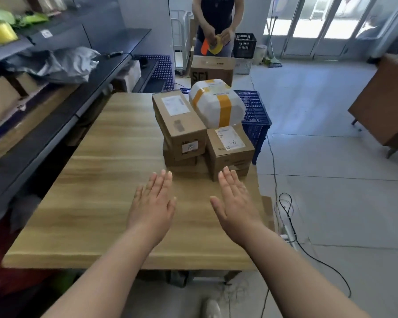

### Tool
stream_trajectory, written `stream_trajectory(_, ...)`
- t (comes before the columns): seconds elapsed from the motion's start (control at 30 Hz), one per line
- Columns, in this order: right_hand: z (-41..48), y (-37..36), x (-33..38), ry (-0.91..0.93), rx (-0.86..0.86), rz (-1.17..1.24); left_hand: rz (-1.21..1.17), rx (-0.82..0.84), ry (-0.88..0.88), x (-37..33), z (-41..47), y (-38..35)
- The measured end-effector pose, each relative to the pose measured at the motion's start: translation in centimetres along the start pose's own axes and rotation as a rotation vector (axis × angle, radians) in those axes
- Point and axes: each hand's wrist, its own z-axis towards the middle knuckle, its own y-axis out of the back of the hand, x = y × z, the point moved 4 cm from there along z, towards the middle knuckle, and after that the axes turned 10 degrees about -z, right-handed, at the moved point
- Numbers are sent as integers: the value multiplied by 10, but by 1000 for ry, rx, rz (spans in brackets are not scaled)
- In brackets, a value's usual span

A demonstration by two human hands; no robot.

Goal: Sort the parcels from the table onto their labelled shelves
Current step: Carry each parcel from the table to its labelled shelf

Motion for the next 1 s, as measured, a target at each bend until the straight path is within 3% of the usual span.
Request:
stream_trajectory(0.27, 108, -1, -20, 58, 74, 60, -110, 28, 140, 13, 76, -11)
stream_trajectory(0.4, 154, -2, -18, 8, 75, 141, -419, 15, 248, 28, 112, -5)
stream_trajectory(0.57, 209, -4, -16, -140, 68, 327, -763, -9, 316, 51, 163, -6)
stream_trajectory(0.77, 257, -28, -16, -478, 39, 772, -1310, 83, 518, 61, 210, -20)
stream_trajectory(0.87, 260, -36, -5, -537, -5, 876, -1390, 153, 494, 56, 222, -26)
stream_trajectory(1.0, 254, -38, 12, -530, -64, 862, -1423, 120, 452, 55, 226, -28)
